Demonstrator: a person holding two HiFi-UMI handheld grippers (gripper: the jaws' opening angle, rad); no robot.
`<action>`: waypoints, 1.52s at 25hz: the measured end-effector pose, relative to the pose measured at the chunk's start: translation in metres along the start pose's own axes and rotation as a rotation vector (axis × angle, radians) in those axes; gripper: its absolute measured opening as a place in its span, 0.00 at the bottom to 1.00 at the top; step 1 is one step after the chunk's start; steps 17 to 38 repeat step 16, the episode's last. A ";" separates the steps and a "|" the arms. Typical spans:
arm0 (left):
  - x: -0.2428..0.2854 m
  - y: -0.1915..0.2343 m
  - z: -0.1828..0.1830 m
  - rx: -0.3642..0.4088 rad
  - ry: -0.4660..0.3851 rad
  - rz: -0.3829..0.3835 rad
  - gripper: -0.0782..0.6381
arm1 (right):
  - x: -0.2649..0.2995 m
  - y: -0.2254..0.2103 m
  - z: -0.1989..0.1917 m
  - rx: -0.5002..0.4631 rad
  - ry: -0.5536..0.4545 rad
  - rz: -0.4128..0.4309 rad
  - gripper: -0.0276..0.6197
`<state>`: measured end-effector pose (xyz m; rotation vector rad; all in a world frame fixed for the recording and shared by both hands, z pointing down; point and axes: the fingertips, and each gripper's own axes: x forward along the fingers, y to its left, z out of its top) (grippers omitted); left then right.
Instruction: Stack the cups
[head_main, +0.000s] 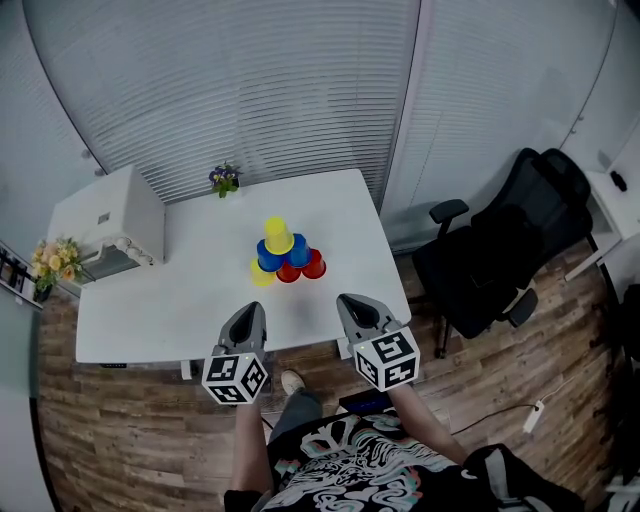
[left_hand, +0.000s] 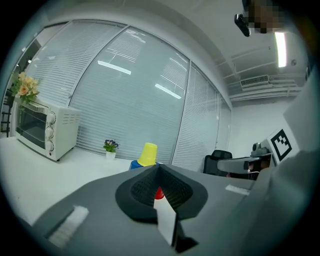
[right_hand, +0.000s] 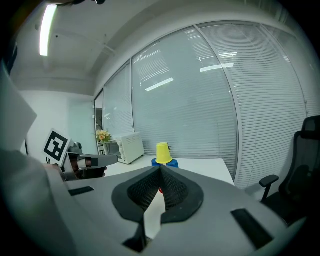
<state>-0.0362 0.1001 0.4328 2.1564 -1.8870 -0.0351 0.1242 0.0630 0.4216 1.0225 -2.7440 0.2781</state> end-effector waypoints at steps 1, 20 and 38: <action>0.000 0.001 -0.001 -0.004 0.001 -0.001 0.11 | 0.000 0.000 -0.001 0.001 0.002 0.000 0.04; 0.008 0.000 -0.009 0.000 0.032 -0.012 0.11 | 0.001 -0.004 -0.007 0.006 0.022 -0.004 0.04; 0.008 0.000 -0.009 0.000 0.032 -0.012 0.11 | 0.001 -0.004 -0.007 0.006 0.022 -0.004 0.04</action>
